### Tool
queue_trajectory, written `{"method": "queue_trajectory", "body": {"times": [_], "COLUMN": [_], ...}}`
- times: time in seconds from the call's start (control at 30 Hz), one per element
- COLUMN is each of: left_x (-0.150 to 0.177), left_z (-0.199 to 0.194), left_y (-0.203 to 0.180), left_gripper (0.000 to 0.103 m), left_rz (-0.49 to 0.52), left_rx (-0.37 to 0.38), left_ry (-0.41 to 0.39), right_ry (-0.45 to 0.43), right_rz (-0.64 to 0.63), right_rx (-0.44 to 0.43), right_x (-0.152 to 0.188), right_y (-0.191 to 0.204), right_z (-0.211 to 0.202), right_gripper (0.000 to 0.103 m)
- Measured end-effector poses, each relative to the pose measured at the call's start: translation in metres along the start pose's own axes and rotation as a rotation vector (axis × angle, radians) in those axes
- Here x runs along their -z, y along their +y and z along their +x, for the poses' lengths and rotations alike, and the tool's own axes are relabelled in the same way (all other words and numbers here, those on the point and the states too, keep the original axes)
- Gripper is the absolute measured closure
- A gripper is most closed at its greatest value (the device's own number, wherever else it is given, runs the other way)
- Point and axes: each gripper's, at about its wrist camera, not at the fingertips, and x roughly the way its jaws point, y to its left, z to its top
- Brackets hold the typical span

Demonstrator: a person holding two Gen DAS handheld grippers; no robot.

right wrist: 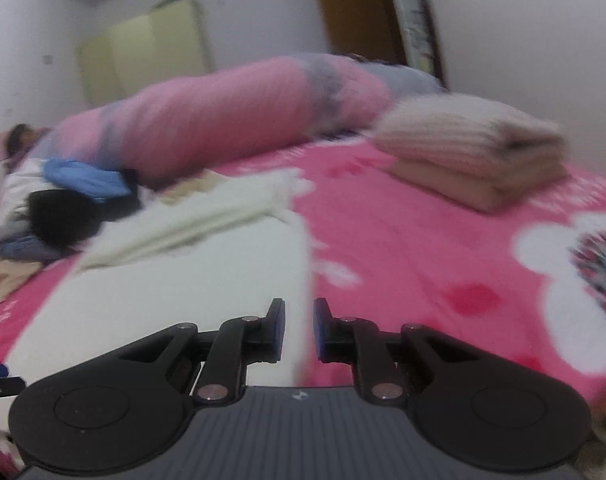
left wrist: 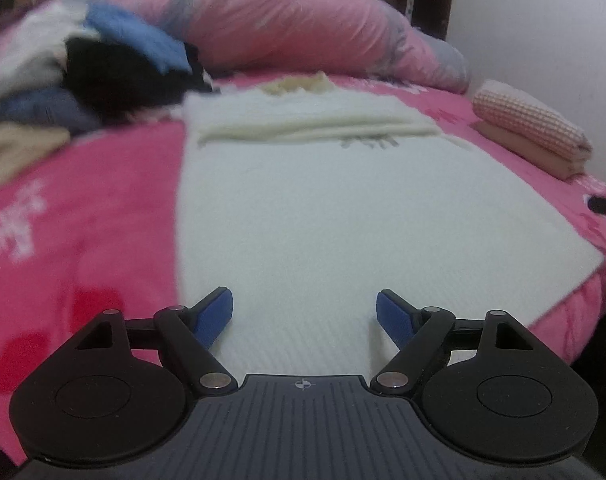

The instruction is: Fold clothes

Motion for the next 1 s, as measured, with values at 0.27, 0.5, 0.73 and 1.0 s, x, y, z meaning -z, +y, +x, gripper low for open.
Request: {"method": "queue_trajectory", "body": {"times": [0.27, 0.5, 0.73, 1.0], "left_x": [-0.025, 0.003, 0.001, -0.006], "left_z": [0.046, 0.018, 0.002, -0.008], "left_y": [-0.014, 0.015, 0.013, 0.016], "left_gripper": [0.023, 0.022, 0.022, 0.005], "left_rz": [0.025, -0.102, -0.126, -0.206], "left_rx": [-0.082, -0.074, -0.074, -0.082], "left_ry": [0.078, 0.065, 0.035, 0.042], "right_ry": [0.051, 0.113, 0.113, 0.101], "right_rz": [-0.091, 0.087, 0.290, 0.246], "right_rx": [-0.105, -0.032, 0.114, 0.065], "right_x": [-0.005, 0.013, 0.008, -0.002], "right_y": [0.056, -0.016, -0.059, -0.024], "right_z": [0.062, 0.044, 0.004, -0.007], "right_gripper": [0.087, 0.088, 0.080, 0.044]}}
